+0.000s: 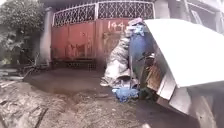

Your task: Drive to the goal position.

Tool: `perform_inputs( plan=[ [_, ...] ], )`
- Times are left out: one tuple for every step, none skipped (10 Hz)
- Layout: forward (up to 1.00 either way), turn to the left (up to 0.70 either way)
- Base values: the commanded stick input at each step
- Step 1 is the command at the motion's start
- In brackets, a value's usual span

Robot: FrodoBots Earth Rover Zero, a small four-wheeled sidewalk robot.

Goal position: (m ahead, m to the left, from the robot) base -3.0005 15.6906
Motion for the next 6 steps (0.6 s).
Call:
perform_inputs(
  plan=[
    [0.0,0.0],
    [0.0,0.0],
    [0.0,0.0],
    [0.0,0.0],
    [-0.04,0.0],
    [-0.12,0.0]
  ],
)
